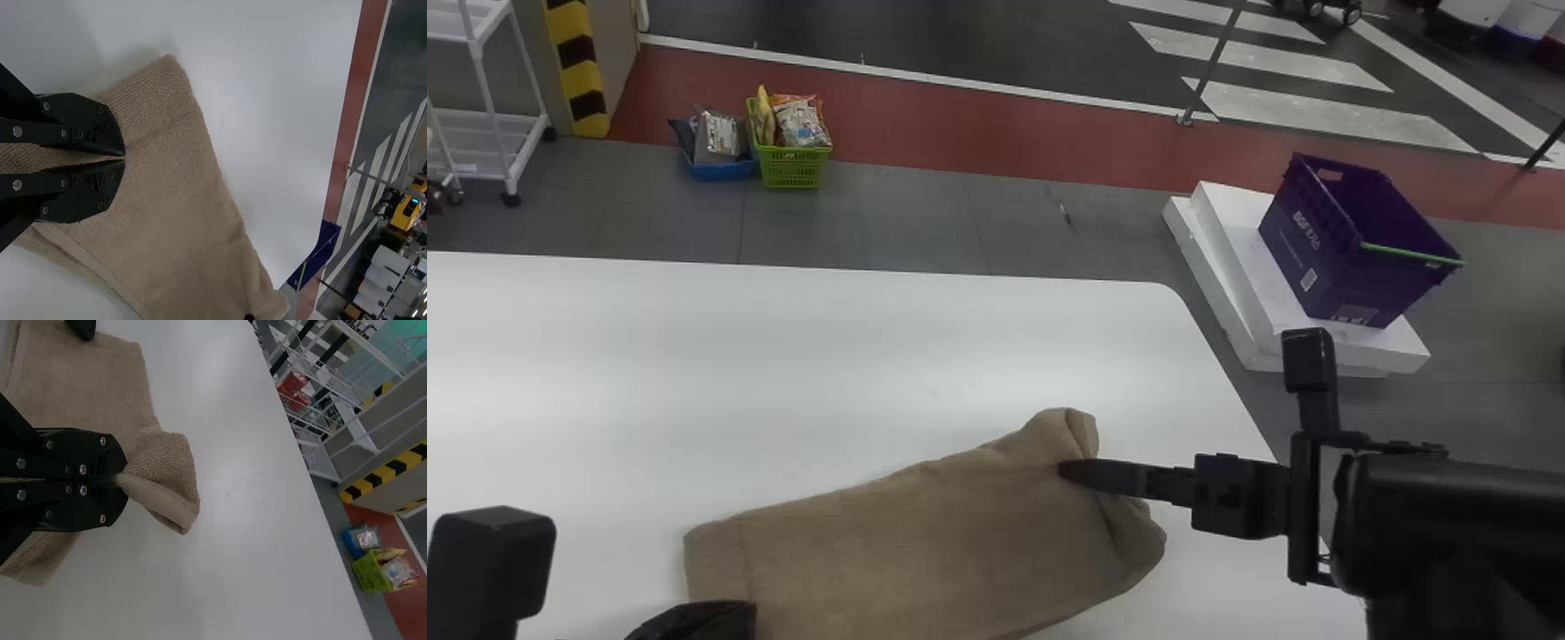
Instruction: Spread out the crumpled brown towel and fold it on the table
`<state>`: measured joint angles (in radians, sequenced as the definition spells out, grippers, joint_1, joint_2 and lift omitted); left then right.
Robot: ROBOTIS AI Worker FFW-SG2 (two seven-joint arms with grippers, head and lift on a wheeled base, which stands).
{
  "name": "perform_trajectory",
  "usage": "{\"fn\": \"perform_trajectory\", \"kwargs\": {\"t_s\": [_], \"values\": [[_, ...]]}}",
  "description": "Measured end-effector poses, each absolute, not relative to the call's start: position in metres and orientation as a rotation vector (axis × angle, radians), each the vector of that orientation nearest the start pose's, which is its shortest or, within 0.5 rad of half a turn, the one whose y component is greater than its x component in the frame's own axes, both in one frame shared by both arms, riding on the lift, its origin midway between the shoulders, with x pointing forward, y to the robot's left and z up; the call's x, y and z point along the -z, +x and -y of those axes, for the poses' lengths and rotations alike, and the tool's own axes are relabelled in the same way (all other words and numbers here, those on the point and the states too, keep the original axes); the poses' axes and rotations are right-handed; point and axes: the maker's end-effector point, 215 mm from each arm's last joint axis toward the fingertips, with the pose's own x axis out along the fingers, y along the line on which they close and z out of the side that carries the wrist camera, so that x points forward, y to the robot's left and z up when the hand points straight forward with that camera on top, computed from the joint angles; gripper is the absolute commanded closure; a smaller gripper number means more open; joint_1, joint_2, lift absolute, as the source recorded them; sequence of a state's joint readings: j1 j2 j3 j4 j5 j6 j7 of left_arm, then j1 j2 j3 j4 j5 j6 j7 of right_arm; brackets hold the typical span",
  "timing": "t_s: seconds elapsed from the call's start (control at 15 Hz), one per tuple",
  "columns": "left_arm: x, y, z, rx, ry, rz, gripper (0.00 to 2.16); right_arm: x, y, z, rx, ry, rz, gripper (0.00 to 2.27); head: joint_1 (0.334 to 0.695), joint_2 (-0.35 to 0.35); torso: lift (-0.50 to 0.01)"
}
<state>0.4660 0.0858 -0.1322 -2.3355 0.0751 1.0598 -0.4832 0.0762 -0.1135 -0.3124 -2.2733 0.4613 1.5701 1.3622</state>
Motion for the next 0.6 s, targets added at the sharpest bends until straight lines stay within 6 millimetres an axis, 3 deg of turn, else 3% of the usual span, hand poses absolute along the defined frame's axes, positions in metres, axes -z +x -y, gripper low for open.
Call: {"fn": "perform_trajectory", "kwargs": {"t_s": [0.13, 0.4, 0.6], "values": [[0.441, 0.327, -0.062, 0.652, -0.174, -0.769, 0.99, 0.35, 0.393, 0.251, -0.518, 0.376, -0.812, 1.62, 0.695, -0.303, -0.127], [0.441, 0.324, -0.061, 0.652, -0.175, -0.772, 0.99, 0.358, 0.392, 0.21, -0.57, 0.314, -0.85, 1.62, 0.695, -0.248, -0.127], [0.441, 0.323, -0.062, 0.653, -0.177, -0.772, 0.99, 0.362, 0.391, 0.159, -0.621, 0.249, -0.873, 1.62, 0.695, -0.168, -0.127]]}}
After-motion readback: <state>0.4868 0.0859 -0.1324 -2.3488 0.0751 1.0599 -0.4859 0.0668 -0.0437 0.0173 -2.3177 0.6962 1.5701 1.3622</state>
